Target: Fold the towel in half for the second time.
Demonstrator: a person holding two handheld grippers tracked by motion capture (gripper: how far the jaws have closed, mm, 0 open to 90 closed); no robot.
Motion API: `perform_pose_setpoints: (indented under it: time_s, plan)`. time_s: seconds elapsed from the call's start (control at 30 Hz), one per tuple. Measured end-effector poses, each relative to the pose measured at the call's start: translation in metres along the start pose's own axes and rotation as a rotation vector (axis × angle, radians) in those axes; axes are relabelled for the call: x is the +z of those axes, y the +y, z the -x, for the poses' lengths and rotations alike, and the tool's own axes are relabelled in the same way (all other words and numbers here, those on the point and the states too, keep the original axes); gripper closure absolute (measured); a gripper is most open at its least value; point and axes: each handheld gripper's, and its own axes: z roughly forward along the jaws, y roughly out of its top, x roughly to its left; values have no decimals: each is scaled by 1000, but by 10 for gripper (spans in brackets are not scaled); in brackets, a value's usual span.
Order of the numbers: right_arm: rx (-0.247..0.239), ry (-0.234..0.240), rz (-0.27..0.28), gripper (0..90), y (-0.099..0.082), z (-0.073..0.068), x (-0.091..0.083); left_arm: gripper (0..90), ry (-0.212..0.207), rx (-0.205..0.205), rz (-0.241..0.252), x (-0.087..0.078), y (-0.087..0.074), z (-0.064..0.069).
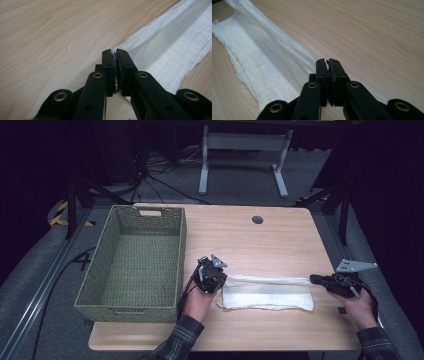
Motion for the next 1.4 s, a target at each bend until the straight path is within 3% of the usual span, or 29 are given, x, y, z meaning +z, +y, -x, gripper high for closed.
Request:
perform_pose_setpoints:
  time_s: [0.07,0.2,0.23,0.7,0.87,0.97,1.1,1.3,1.33,1.4]
  plan:
    - [-4,5,-5,872,-1,-4,-2,856,-9,-5,-1,-1,-3,3]
    - [-2,18,2,871,-6,-11,-9,856,-7,23,-5,-6,-7,10]
    - [-4,20,0,871,-8,-12,-9,856,-13,12,-4,-6,-8,11]
    - [4,55,-17,869,-25,-28,-19,855,-44,41,-51,-11,-20,18]
    - [0,72,-30,852,-30,-33,-21,847,-60,31,-49,-13,-25,22]
    - [3,78,-10,800,-30,-35,-24,808,-68,22,-33,-18,-26,24]
    - [7,82,5,799,-29,-36,-28,793,-76,31,-14,-22,-23,25]
    - [22,101,-12,865,-30,-36,-22,808,-112,34,-14,-12,-19,26]
    - [18,103,-24,873,-30,-37,-20,808,-121,57,-26,-9,-17,25]
    - [20,118,-44,886,-31,-40,-16,815,-128,61,-37,0,-16,24]
